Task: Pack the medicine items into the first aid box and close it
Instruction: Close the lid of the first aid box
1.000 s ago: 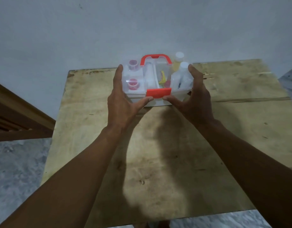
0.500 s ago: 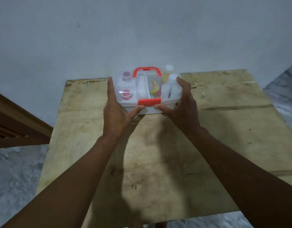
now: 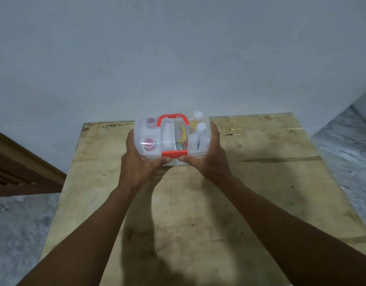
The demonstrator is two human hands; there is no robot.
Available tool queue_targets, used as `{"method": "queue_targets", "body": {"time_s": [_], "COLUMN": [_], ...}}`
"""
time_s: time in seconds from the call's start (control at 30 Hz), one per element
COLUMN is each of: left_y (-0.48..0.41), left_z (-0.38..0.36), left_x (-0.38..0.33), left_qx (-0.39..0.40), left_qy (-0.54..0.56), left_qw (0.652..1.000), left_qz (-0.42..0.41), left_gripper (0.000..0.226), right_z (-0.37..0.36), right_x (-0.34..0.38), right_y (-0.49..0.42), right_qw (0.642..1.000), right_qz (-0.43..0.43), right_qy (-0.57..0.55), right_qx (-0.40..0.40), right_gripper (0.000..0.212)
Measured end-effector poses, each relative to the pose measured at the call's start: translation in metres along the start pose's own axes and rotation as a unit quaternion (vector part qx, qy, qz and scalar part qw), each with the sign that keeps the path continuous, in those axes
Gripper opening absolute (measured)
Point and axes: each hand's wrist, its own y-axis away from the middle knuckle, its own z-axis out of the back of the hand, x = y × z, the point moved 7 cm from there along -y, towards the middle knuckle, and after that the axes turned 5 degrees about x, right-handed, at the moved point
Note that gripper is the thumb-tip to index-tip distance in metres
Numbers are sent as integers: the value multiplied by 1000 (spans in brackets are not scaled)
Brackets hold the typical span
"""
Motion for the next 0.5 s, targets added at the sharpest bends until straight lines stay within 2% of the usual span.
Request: {"method": "queue_targets", "body": {"time_s": [0.23, 0.5], "left_y": [-7, -51], "left_z": [0, 4], "left_x": [4, 18], "left_qx": [-32, -26], "left_qy": [15, 5], "left_qw": [999, 1000], "left_qz": [-16, -3], "left_gripper": [93, 103], "right_z": [-1, 0], "right_x": [-2, 11], "right_y": [-16, -51], "right_qw": [1000, 999], "right_qz": [20, 28], "right_qy": [2, -19], "right_qx": [-4, -6], "right_gripper": [122, 120]}}
